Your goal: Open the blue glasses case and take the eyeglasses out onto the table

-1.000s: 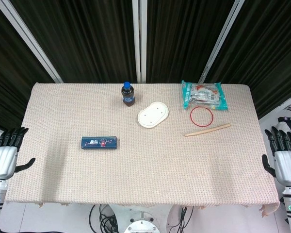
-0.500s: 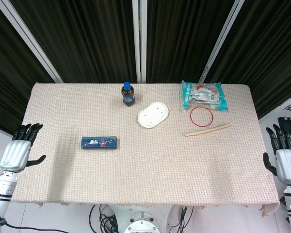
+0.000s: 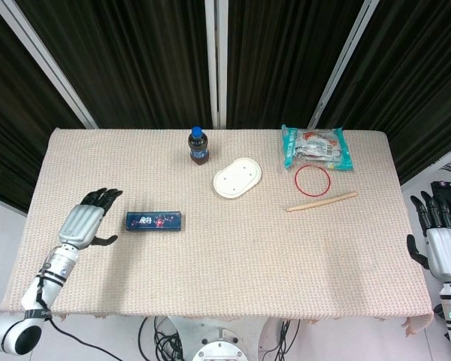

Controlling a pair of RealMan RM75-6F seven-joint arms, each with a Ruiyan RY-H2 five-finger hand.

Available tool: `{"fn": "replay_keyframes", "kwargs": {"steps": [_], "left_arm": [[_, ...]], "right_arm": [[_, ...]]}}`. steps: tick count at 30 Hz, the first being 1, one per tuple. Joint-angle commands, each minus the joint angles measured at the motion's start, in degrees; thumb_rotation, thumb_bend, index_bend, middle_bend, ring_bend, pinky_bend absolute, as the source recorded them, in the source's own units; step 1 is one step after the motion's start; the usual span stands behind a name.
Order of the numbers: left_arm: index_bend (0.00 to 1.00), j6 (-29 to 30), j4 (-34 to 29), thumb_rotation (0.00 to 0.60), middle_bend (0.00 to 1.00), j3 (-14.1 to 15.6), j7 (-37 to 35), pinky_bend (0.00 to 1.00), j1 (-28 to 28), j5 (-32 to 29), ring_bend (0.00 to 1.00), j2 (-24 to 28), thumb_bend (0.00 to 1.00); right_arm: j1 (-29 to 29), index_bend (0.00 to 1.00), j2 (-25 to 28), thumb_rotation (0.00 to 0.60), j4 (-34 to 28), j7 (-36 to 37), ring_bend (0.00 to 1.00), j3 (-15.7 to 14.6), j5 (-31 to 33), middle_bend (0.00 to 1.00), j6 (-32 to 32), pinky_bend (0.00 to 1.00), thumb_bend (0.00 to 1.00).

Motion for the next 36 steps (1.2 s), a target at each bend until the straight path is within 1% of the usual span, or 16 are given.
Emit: {"fn": "replay_keyframes", "kwargs": {"steps": [1, 10, 15, 19, 23, 28, 36], "left_arm": [[0.08, -2.3, 1.6, 0.600, 0.07, -0.6, 1.8, 0.13, -2.4, -2.0, 0.00, -2.3, 0.20], [0.08, -6.8, 4.3, 0.600, 0.11, -0.7, 3.3, 0.15, -6.4, -6.0, 0.01, -6.2, 0.20], [0.13, -8.4, 6.2, 0.600, 0.14, -0.9, 3.6, 0.17, -8.4, -7.1, 0.03, -8.3, 0.21], [0.16, -10.1, 8.7, 0.600, 0.17, -0.6, 5.2, 0.20, -10.3, -8.9, 0.05, -10.2, 0.22], [0.18, -11.2, 10.0, 0.600, 0.17, 0.0, 7.3, 0.22, -11.4, -11.1, 0.05, -10.8, 0.23], [0.19, -11.5, 10.2, 0.600, 0.20, 0.4, 8.0, 0.26, -12.0, -13.1, 0.08, -10.9, 0.24], [0.21, -11.0, 9.1, 0.600, 0.24, 0.7, 7.5, 0.29, -12.5, -13.1, 0.11, -10.0, 0.27]], "right_arm": [[0.0, 0.00, 0.1, 0.600, 0.0, 0.4, 0.00, 0.0, -0.1, 0.00, 0.0, 0.00, 0.45], [-0.4, 0.00, 0.3, 0.600, 0.2, 1.2, 0.00, -0.3, -0.3, 0.00, 0.7, 0.00, 0.45], [-0.4, 0.00, 0.4, 0.600, 0.2, 1.2, 0.00, -0.5, -0.1, 0.00, 0.2, 0.00, 0.45], [-0.5, 0.00, 0.4, 0.600, 0.0, 1.1, 0.00, -0.6, -0.2, 0.00, 0.4, 0.00, 0.45], [-0.7, 0.00, 0.5, 0.600, 0.2, 1.3, 0.00, -0.6, 0.1, 0.00, 0.5, 0.00, 0.45], [-0.7, 0.00, 0.6, 0.600, 0.5, 1.6, 0.00, -0.7, 0.6, 0.00, 0.1, 0.00, 0.45], [-0.6, 0.00, 0.4, 0.600, 0.7, 1.5, 0.00, -0.7, 0.8, 0.00, -0.3, 0.00, 0.45]]}}
